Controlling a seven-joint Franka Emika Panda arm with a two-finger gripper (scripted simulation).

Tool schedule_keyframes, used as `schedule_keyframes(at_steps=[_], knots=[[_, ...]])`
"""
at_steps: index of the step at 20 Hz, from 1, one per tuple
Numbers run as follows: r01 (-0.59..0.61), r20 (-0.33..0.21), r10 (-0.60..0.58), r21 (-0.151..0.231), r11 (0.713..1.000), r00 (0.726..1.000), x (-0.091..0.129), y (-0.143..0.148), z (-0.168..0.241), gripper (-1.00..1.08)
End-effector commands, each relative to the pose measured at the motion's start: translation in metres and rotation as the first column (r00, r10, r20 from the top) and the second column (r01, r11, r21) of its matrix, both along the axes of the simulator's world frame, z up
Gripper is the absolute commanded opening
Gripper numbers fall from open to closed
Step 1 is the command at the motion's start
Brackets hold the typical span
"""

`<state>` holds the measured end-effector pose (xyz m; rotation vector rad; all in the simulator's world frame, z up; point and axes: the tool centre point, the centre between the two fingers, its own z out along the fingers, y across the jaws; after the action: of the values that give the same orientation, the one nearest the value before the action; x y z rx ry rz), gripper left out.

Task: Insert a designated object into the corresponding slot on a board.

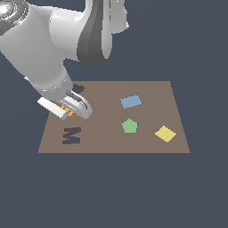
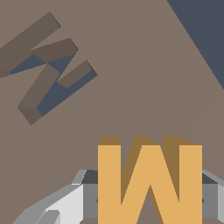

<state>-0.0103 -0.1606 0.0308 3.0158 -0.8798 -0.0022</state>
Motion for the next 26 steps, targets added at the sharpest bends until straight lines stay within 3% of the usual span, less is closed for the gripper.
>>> schedule_keyframes(at_steps=[1,15,26], knots=[[0.001,0.001,-0.001,0.000,1.000,1.000,0.000,0.000,-0.001,-1.00],[0.010,0.002,-0.010,0.000,1.000,1.000,0.002,0.001,0.000,-1.00],[0.145,0.002,-0.145,0.000,0.989,0.989,0.015,0.010,0.002,-1.00]])
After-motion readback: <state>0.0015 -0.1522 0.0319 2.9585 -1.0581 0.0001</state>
